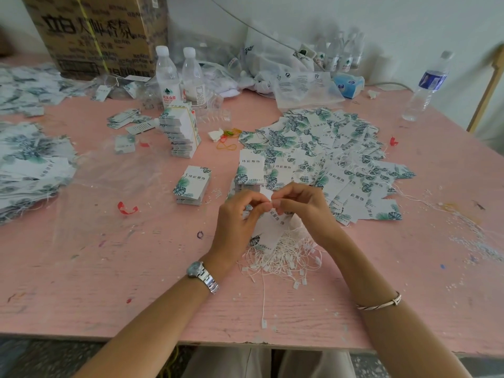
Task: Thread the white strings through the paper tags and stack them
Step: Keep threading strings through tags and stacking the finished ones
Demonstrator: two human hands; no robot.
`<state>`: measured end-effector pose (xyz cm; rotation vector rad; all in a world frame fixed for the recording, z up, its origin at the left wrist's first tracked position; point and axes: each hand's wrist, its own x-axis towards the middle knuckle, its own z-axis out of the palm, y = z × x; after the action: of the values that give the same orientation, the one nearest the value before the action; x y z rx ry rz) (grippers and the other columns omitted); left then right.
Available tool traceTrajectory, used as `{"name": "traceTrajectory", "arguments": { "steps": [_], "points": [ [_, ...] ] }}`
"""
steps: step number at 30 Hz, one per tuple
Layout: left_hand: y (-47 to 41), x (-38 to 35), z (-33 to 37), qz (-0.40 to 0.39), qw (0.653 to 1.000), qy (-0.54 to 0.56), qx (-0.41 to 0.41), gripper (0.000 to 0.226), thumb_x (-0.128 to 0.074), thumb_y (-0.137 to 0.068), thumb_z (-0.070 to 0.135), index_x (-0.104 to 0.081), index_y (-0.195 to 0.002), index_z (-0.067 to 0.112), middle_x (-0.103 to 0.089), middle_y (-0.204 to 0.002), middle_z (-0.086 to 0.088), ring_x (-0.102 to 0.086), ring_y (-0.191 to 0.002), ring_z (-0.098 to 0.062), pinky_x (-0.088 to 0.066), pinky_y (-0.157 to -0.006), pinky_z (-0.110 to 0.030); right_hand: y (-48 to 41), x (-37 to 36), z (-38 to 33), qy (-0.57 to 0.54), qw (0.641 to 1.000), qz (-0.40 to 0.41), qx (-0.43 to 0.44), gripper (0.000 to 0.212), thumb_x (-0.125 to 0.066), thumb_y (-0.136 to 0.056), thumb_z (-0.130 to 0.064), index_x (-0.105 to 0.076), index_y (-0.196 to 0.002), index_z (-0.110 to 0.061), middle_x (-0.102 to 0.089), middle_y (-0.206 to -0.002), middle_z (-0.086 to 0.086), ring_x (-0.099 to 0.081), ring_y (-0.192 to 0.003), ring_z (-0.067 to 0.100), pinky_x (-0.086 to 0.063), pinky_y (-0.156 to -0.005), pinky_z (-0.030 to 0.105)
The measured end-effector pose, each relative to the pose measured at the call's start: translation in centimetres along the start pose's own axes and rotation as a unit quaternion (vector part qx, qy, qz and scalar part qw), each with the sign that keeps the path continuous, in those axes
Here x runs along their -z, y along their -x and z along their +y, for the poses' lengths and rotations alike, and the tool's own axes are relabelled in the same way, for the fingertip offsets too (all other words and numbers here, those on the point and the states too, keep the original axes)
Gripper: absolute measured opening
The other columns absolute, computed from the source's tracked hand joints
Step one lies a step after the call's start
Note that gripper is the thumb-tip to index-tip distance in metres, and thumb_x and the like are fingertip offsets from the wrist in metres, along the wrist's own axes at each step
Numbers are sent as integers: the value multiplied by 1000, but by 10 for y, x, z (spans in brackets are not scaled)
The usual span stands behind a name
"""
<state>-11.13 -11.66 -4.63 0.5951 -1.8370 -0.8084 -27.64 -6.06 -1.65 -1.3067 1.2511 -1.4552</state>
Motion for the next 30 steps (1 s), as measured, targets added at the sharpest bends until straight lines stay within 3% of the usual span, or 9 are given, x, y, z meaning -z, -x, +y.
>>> {"name": "traceTrajectory", "arguments": {
  "steps": [5, 10, 16, 22, 27, 30],
  "points": [
    [1, 0, 4, -2, 999, -27, -33, 27, -61, -94, 33, -68, -91, 7, -67, -83, 0, -60, -78, -10, -49, -73, -20, -2, 2, 2, -26, 999, -14, -22, 6, -73, -77, -5, -74, -82, -8, -64, -74, 16, -58, -67, 21, -48, -66, 30],
    [0, 1, 7, -18, 997, -48, -56, 20, -61, -95, 22, -66, -89, 5, -63, -84, 4, -57, -78, -6, -44, -74, -12, -2, 3, 3, -26, 999, -42, -23, 5, -72, -77, -4, -74, -81, -6, -65, -78, 19, -59, -66, 20, -49, -67, 29],
    [0, 1, 7, -23, 996, -53, -69, 20, -60, -96, 21, -66, -89, 4, -65, -82, -1, -59, -77, -11, -47, -72, -18, 0, 3, 2, -22, 998, -47, -19, 5, -73, -77, -6, -73, -81, -5, -67, -85, 20, -59, -69, 19, -49, -68, 30],
    [0, 0, 6, -28, 997, -53, -56, 17, -60, -95, 19, -66, -90, 4, -63, -83, 2, -56, -77, -6, -43, -74, -11, -1, 4, 3, -22, 999, -47, -17, 7, -71, -78, -5, -71, -84, -1, -65, -87, 24, -58, -70, 20, -48, -68, 29],
    [1, 0, 5, -24, 999, -32, -26, 19, -62, -96, 27, -65, -94, 8, -65, -84, 2, -59, -79, -9, -47, -76, -21, -2, 5, 2, -47, 998, -38, -23, 6, -71, -79, -5, -71, -84, -6, -65, -80, 14, -58, -69, 19, -47, -69, 28],
    [0, 2, 6, -8, 999, -31, -10, 29, -56, -100, 35, -66, -100, 8, -67, -92, 1, -64, -86, -15, -53, -80, -37, -2, 4, 2, -89, 995, -46, -19, 8, -70, -82, -5, -68, -90, -3, -66, -76, 7, -57, -70, 18, -48, -72, 26]
  ]
}}
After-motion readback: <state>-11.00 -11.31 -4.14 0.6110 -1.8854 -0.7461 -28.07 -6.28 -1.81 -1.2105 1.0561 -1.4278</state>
